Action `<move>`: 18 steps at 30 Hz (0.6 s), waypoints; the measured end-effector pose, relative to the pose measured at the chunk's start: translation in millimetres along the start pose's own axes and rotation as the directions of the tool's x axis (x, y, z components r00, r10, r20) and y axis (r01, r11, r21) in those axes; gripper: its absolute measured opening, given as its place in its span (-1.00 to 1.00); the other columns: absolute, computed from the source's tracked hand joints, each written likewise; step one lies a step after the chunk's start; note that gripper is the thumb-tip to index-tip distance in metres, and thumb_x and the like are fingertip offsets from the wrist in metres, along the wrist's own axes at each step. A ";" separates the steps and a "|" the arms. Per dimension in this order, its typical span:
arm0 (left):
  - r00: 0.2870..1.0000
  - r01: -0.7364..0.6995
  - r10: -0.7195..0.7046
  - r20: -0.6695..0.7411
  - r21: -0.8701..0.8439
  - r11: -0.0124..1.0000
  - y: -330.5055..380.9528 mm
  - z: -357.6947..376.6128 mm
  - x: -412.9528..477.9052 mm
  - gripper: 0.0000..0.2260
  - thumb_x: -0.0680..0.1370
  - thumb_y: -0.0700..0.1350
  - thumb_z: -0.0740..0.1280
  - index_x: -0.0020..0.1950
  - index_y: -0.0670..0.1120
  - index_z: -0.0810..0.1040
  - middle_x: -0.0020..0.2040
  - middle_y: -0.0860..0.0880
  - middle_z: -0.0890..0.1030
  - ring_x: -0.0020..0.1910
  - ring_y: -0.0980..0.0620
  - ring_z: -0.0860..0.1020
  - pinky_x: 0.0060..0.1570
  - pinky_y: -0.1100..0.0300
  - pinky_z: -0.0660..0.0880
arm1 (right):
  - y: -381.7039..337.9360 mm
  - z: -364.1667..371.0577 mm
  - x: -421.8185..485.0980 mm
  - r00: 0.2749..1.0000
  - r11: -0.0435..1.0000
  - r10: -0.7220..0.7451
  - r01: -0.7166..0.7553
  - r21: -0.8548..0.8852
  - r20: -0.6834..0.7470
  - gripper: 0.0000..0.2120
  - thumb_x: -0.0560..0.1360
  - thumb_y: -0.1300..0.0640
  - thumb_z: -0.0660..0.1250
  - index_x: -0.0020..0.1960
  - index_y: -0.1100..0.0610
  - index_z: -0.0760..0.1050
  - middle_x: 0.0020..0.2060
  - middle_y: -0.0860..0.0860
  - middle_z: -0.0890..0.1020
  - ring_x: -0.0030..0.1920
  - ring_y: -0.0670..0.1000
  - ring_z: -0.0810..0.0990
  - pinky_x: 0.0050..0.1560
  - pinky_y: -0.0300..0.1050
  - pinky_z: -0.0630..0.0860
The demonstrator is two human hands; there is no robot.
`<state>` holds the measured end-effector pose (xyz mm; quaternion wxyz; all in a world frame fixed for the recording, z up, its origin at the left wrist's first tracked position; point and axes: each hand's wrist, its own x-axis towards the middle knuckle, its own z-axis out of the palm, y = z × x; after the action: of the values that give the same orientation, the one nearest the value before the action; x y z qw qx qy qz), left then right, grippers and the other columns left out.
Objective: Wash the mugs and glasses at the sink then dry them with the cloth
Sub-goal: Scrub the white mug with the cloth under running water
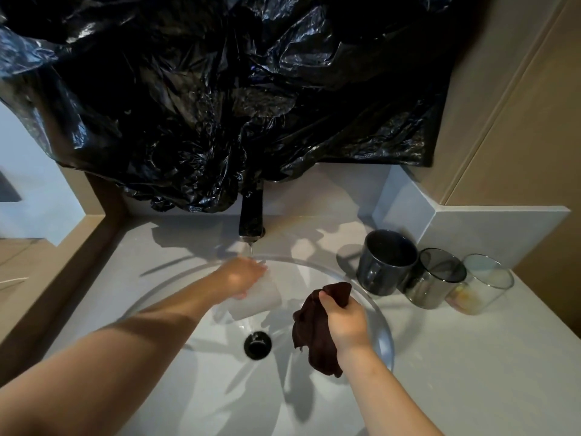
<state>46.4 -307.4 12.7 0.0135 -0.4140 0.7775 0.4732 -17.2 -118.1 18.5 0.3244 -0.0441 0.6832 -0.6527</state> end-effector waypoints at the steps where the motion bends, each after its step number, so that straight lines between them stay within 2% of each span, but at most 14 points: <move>1: 0.994 0.107 -0.105 0.015 -0.166 0.980 -1.5 -2.0 4.1 -0.71 0.64 -0.06 0.19 -0.28 -0.08 0.35 -0.42 -0.01 0.33 -0.48 0.08 0.29 -0.50 0.27 0.30 | 0.1 -1.8 0.5 1.000 1.000 -0.004 0.004 -0.007 -0.006 -0.86 0.58 0.28 0.22 -0.08 0.36 0.45 -0.65 -0.03 0.54 -0.63 -0.15 0.51 -0.62 -0.38 0.36; 3: 0.953 0.297 -0.288 0.094 -0.486 0.822 -9.2 -5.8 8.6 -0.66 0.62 -0.13 0.20 -0.37 -0.08 0.33 -0.49 0.02 0.30 -0.49 0.10 0.23 -0.54 0.32 0.25 | -0.9 -4.4 1.0 1.000 1.000 -0.011 0.011 0.001 -0.002 -0.86 0.58 0.28 0.22 -0.13 0.32 0.45 -0.67 -0.06 0.52 -0.63 -0.18 0.50 -0.62 -0.39 0.35; 5: 0.911 0.394 -0.362 0.200 -0.686 0.612 -20.4 -7.1 11.3 -0.69 0.61 -0.19 0.16 -0.35 -0.08 0.35 -0.50 0.04 0.31 -0.48 0.12 0.24 -0.51 0.34 0.26 | 0.8 -5.6 3.5 1.000 1.000 -0.008 0.008 0.012 0.005 -0.85 0.58 0.28 0.22 -0.15 0.31 0.44 -0.67 -0.06 0.52 -0.63 -0.18 0.50 -0.63 -0.39 0.35; 8: 0.865 0.453 -0.394 0.311 -0.821 0.347 -32.5 -4.3 11.2 -0.82 0.57 -0.22 0.13 -0.23 -0.10 0.39 -0.46 0.05 0.36 -0.49 0.16 0.32 -0.55 0.40 0.31 | 4.8 -3.4 4.7 1.000 0.999 0.013 -0.014 0.045 0.028 -0.83 0.59 0.28 0.21 -0.06 0.40 0.46 -0.60 0.02 0.58 -0.60 -0.09 0.54 -0.62 -0.34 0.39; 10: 0.839 0.480 -0.409 0.358 -0.841 0.250 -38.4 -2.2 9.1 -0.88 0.50 -0.27 0.14 -0.20 -0.11 0.38 -0.44 0.03 0.37 -0.46 0.15 0.34 -0.57 0.38 0.33 | 6.4 0.2 5.7 0.999 0.997 0.030 -0.032 0.070 0.034 -0.82 0.58 0.28 0.21 -0.02 0.43 0.45 -0.55 0.11 0.60 -0.57 0.01 0.57 -0.60 -0.28 0.43; 12: 0.823 0.502 -0.411 0.393 -0.841 0.200 -43.2 -3.2 7.3 -0.90 0.44 -0.31 0.15 -0.21 -0.12 0.37 -0.43 0.01 0.36 -0.45 0.12 0.33 -0.56 0.36 0.35 | 7.9 4.0 8.5 0.998 0.995 0.049 -0.052 0.088 0.035 -0.85 0.58 0.28 0.21 -0.05 0.39 0.44 -0.53 0.14 0.60 -0.56 0.06 0.57 -0.60 -0.25 0.45; 15: 0.827 0.500 -0.398 0.397 -0.843 0.199 -44.7 -7.4 4.8 -0.87 0.51 -0.27 0.17 -0.21 -0.10 0.38 -0.42 0.03 0.37 -0.41 0.13 0.34 -0.51 0.37 0.37 | 8.9 9.5 12.6 0.996 0.993 0.076 -0.080 0.085 0.043 -0.87 0.58 0.28 0.22 -0.11 0.33 0.43 -0.47 0.20 0.62 -0.47 0.15 0.59 -0.55 -0.20 0.49; 18: 0.862 0.449 -0.408 0.300 -0.827 0.339 -37.8 -8.5 -0.6 -0.81 0.60 -0.19 0.19 -0.21 -0.11 0.40 -0.37 0.05 0.39 -0.40 0.16 0.33 -0.49 0.34 0.34 | 12.0 14.3 18.1 0.995 0.996 0.080 -0.083 0.045 0.063 -0.89 0.57 0.29 0.21 -0.06 0.34 0.43 -0.40 0.26 0.63 -0.39 0.21 0.59 -0.46 -0.10 0.52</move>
<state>74.8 -321.3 -9.7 -0.0615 -0.5397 0.2853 0.7897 -19.9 -137.5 1.4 0.3722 -0.0284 0.6587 -0.6533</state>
